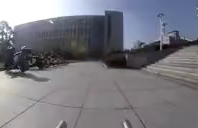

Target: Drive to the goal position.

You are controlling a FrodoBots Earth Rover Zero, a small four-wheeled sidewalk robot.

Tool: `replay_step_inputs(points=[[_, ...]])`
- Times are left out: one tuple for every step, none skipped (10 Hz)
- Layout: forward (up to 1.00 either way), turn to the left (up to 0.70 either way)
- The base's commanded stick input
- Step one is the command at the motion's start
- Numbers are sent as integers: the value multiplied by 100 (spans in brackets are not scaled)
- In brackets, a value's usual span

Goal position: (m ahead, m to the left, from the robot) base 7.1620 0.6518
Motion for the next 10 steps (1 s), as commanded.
replay_step_inputs(points=[[100,0],[100,2],[100,10],[100,9],[100,8],[100,-19],[100,-40],[100,-40],[100,-30],[100,13]])
